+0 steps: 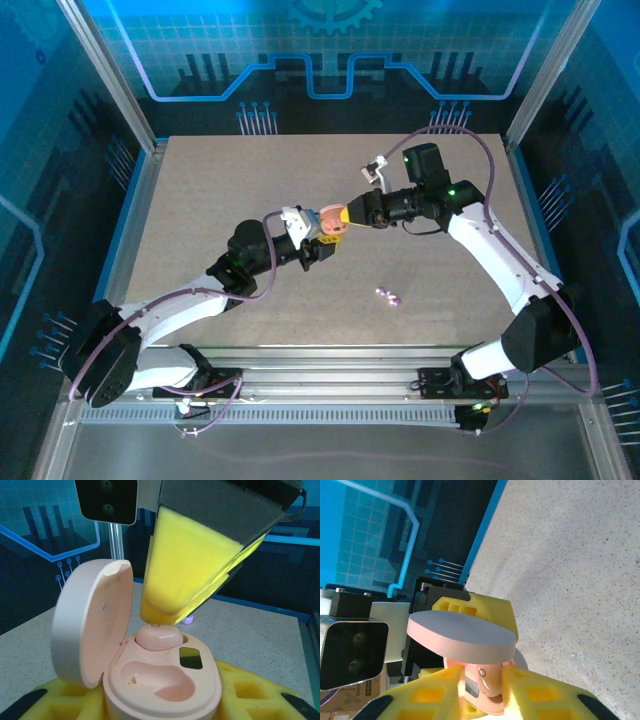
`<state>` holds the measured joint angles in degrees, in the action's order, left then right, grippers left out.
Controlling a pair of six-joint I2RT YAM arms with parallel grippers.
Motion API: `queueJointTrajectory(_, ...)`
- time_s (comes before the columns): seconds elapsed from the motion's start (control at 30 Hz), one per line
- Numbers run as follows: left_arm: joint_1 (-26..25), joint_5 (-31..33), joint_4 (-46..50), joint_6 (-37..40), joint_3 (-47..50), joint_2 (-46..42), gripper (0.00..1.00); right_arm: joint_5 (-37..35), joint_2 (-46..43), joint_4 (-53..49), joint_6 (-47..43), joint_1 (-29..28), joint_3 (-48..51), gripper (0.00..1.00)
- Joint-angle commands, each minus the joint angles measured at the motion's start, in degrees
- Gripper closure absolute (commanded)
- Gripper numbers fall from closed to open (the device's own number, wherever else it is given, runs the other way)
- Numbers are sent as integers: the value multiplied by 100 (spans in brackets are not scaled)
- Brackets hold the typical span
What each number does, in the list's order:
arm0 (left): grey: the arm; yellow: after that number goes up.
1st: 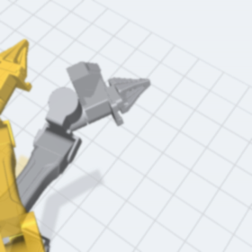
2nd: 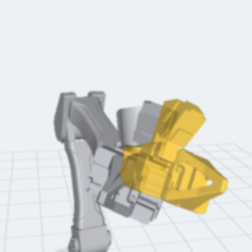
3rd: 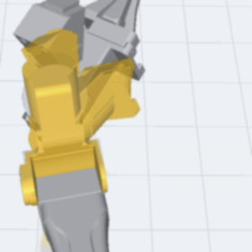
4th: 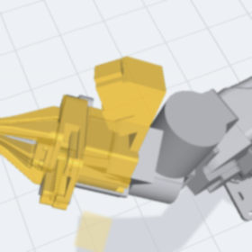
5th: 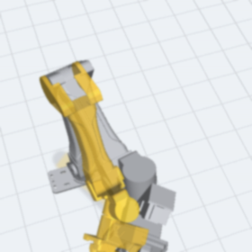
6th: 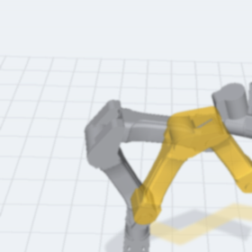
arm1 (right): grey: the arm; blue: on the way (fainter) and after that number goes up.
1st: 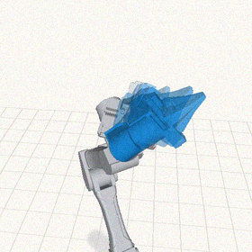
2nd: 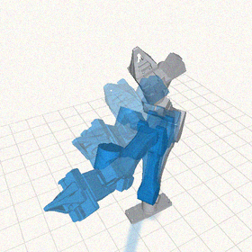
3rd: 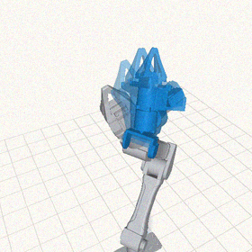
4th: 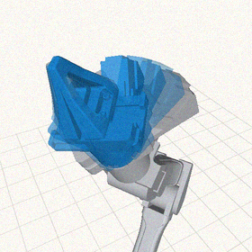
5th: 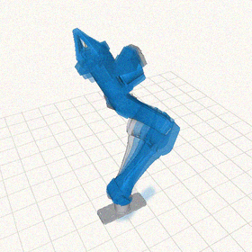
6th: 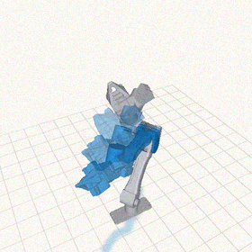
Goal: Insert wireless bluetooth earbuds into charging case
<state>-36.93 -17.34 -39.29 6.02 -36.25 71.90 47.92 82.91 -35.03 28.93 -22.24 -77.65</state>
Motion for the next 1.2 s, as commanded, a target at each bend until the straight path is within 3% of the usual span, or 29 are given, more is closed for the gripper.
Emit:
queueJointTrajectory(0.0, -39, 112, -219, 89, -140, -184, 64, -128, -235, -216, -186, -49, -205, 69)
queueJointTrajectory(0.17, -36, 253, -180, 184, -67, -266, 64, -548, -846, -380, -239, 312, 24, 65)
queueJointTrajectory(0.4, -37, 470, -261, 266, 30, -407, 64, -2680, -1184, -1465, -11, 914, 984, 65)
queueJointTrajectory(0.7, -40, 434, -255, 212, 21, -438, 64, -3195, -276, -1144, 142, 711, 2481, 64)
queueJointTrajectory(0.87, -39, 450, -237, 224, 30, -447, 64, -3044, 303, -953, 65, 458, 2588, 66)
queueJointTrajectory(1.17, -39, 469, -165, 249, 39, -490, 64, -3474, 570, -1011, 299, 237, 2628, 65)
